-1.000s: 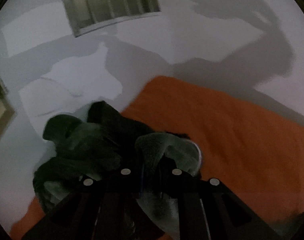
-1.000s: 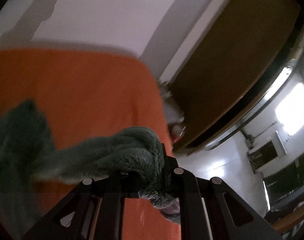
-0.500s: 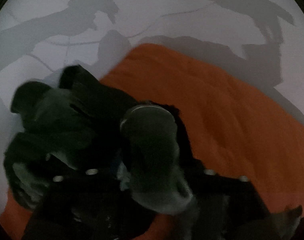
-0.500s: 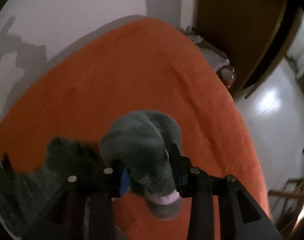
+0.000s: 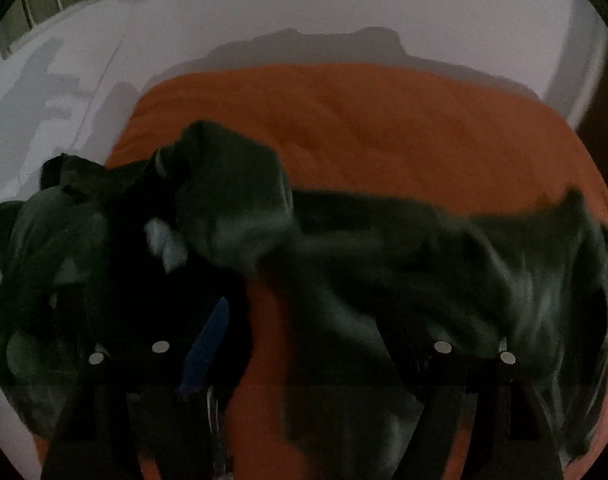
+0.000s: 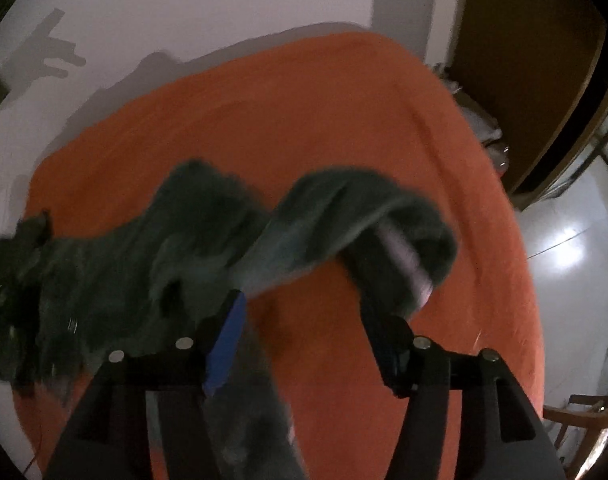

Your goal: Fold clothes

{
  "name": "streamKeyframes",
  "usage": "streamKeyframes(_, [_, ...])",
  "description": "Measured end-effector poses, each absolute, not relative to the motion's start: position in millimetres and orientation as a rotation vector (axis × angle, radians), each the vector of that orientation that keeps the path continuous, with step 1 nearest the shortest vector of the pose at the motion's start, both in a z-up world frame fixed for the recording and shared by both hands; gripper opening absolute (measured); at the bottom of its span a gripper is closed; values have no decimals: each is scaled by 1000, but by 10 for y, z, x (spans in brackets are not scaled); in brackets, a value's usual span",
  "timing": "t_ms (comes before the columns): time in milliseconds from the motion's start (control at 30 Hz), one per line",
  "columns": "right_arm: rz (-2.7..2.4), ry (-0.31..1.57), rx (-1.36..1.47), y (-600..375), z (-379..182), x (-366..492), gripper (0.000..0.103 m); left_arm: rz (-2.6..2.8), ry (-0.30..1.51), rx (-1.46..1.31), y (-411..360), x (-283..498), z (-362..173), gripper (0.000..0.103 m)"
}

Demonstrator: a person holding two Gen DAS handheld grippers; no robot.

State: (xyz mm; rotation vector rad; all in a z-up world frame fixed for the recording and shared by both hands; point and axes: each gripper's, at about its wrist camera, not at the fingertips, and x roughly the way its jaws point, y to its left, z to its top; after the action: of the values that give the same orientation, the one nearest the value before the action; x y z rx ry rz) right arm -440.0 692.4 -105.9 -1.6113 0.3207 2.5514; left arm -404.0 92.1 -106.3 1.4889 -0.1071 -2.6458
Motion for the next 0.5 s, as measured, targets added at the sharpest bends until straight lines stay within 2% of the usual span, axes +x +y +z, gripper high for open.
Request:
streamKeyframes(67, [2588, 258, -1612, 6667, -1123, -4073, 60, -2663, -153, 1469, 1034, -3633, -1182, 77])
streamKeyframes(167, [2650, 203, -1609, 6247, -1308, -3550, 60, -2689, -130, 1496, 1086, -3134, -1377, 77])
streamKeyframes(267, [2691, 256, -1665, 5800, -1608, -3042, 60, -2668, -64, 1557, 1149, -2614, -1637, 77])
streamKeyframes(433, [2839, 287, -1658, 4995, -1956, -2483, 60, -2572, -7, 1608, 966, -2227, -2130, 77])
streamKeyframes(467, [2882, 309, -1653, 4862, -2011, -2449, 56, -2550, 14, 1618, 919, -2196, -2238, 77])
streamKeyframes(500, [2924, 332, -1647, 4730, -2066, -2415, 42, -2533, 66, 1624, 855, -2163, -2354, 77])
